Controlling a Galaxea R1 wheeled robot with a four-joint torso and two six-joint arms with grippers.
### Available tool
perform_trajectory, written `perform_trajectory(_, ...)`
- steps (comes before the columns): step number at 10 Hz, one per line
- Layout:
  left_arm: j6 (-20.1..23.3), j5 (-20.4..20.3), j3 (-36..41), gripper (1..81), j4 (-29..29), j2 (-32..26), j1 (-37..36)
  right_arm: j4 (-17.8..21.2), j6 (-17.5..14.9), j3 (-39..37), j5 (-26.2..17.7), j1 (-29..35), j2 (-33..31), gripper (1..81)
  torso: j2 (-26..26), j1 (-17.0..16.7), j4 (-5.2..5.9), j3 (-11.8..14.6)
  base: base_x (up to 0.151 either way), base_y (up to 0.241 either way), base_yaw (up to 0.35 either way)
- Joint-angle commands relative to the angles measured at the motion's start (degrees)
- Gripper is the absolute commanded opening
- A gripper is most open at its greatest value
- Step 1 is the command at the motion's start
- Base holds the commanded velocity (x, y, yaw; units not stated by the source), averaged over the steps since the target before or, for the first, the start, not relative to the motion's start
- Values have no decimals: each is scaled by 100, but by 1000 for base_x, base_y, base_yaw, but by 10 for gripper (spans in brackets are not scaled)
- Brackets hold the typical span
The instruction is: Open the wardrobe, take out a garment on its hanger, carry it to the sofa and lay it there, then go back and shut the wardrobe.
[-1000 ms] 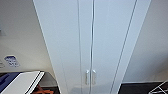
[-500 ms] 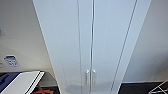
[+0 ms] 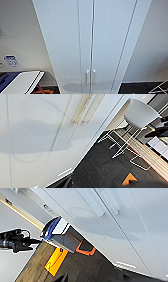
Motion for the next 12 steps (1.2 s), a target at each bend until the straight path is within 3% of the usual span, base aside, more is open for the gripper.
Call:
perform_trajectory(1, 0, 104, 115, 811, -60, -125, -786, 197, 113, 90, -226, 933, -2, 811, 0, 0, 0, 2, 0, 0, 0)
perform_trajectory(7, -8, 253, -544, 811, -218, 623, -1322, 584, 113, -384, -877, 1873, 727, 811, 5, 5, 0, -5, 0, 0, 0)
perform_trajectory(12, -255, 288, -1397, 811, -236, 1370, -1585, 681, 210, -938, -1001, 2234, 1308, 811, 7, 7, 0, -7, 0, 0, 0)
